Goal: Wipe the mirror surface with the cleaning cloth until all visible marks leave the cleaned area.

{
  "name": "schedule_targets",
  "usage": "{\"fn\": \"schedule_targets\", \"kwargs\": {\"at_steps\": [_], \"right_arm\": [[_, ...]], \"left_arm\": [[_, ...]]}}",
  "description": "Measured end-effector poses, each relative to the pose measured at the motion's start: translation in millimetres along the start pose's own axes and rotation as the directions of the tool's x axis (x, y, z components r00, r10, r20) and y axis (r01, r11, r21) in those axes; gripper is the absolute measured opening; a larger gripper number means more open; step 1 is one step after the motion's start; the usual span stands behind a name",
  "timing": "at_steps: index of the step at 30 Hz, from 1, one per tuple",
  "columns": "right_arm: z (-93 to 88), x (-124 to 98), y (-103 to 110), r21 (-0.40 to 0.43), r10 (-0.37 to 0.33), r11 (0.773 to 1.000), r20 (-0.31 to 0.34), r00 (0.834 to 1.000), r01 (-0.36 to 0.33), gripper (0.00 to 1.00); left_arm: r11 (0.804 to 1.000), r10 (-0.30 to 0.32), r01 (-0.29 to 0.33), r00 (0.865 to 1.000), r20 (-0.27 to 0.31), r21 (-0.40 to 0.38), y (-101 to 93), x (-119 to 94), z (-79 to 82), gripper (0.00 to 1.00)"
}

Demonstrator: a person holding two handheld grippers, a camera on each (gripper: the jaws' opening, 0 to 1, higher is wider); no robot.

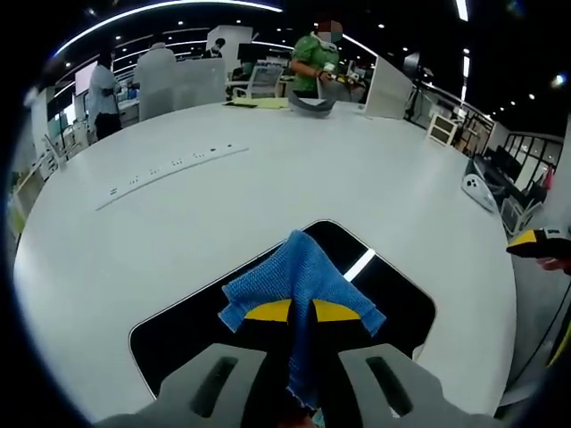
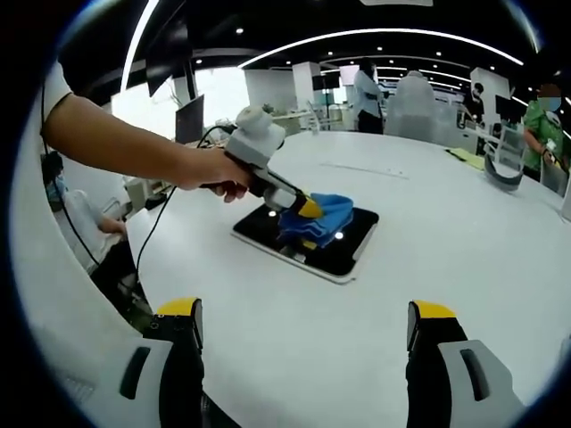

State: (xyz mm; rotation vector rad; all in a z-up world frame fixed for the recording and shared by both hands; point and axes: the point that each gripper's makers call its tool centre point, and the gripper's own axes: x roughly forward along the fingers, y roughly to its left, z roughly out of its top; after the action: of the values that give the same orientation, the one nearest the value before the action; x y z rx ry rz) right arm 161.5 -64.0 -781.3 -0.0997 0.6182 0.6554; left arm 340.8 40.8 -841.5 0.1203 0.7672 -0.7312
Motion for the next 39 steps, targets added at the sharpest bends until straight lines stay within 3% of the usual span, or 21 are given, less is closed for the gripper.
{"fn": "schedule_targets", "kwargs": {"at_steps": [39], "right_arm": [[3.5, 1, 5, -0.012, 0.011, 1.0, 0.01, 1.0, -0.011, 0.95]], "left_arm": [[1.0, -0.011, 0.011, 1.0, 0.007, -0.018, -13.0, -15, -17.1, 0.05]]}}
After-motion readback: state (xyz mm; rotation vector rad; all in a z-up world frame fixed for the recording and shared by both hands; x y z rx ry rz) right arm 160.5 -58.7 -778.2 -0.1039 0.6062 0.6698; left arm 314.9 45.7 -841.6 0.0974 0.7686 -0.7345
